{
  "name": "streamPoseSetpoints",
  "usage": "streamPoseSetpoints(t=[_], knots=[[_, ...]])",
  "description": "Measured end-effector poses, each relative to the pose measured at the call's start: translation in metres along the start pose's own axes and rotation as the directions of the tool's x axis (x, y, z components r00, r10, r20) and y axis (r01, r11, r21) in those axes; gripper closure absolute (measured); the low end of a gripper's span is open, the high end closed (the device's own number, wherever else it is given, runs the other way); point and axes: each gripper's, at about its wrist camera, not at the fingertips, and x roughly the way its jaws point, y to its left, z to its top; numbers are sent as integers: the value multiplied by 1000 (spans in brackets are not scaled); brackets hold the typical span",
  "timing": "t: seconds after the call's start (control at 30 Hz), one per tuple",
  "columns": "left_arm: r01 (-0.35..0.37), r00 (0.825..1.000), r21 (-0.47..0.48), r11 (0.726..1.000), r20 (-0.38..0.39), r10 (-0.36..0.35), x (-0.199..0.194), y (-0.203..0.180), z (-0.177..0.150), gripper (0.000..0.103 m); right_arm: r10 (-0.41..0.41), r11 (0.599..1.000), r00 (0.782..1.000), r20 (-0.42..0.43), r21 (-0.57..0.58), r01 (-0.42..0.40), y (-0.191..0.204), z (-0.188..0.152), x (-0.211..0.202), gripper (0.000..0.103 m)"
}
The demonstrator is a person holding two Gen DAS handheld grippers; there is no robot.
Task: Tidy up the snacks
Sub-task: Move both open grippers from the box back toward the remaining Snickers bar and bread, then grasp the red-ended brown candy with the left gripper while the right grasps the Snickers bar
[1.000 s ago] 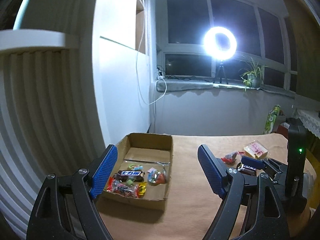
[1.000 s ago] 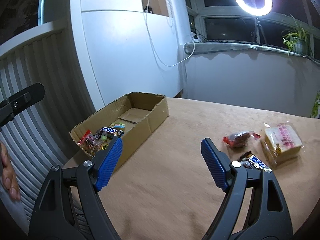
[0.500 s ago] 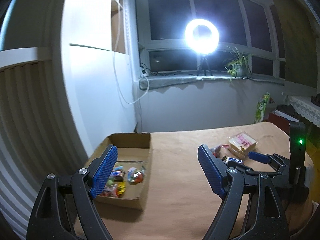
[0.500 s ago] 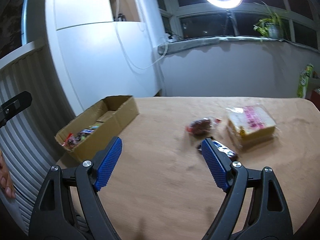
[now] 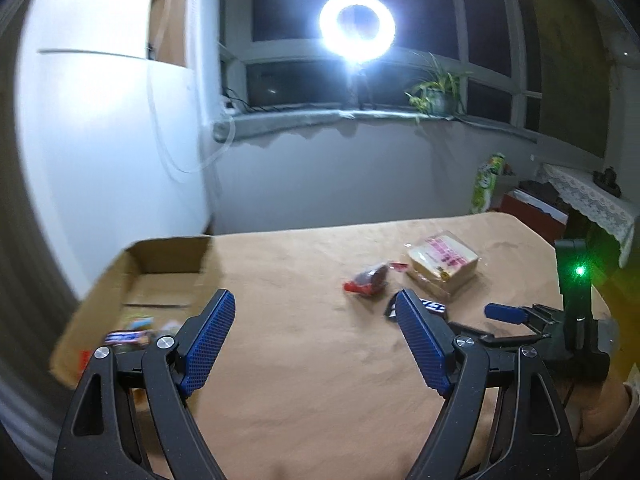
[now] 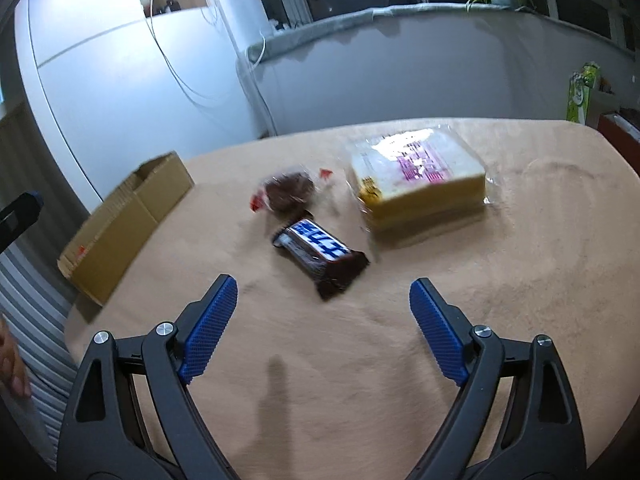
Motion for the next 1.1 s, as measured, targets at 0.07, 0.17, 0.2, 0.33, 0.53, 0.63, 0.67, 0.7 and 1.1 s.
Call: streamPoseSetpoints(t=[0.07, 0.17, 0.2, 0.33, 0.53, 0.63, 0.67, 0.7, 1.1], knots=[[16, 999, 34, 999, -29, -15, 21, -7, 2, 21, -3, 999, 1000, -26, -39, 2, -3, 3, 7, 13], [79, 991, 74, 994, -113, -70, 64, -18, 7, 21, -33, 994, 997, -69, -109, 26, -2, 9, 20, 13], [91, 988, 78, 993, -131, -81, 73, -19, 8, 21, -35, 992, 996, -83, -124, 24, -4, 13, 26, 13], [146, 969, 102, 984, -216, -121, 127, -29, 9, 21, -14, 986, 991, -132, -165, -8, -4, 21, 42, 23], [204, 944, 190, 960, -297, -141, 171, -43, 8, 21, 16, 976, 984, -177, -212, -54, 1, 25, 57, 25], [260, 916, 154, 953, -351, -193, 190, -44, 9, 21, 15, 978, 986, -165, -202, -48, -1, 24, 56, 35], [272, 907, 128, 954, -367, -209, 194, -43, 7, 22, 11, 979, 987, -159, -197, -42, -1, 24, 55, 43], [274, 897, 102, 956, -386, -216, 198, -40, 6, 33, 8, 980, 988, -154, -194, -39, -2, 23, 54, 47], [223, 916, 45, 974, -351, -194, 193, -29, 7, 66, 85, 989, 987, -133, -110, -100, -16, 20, 48, 68]])
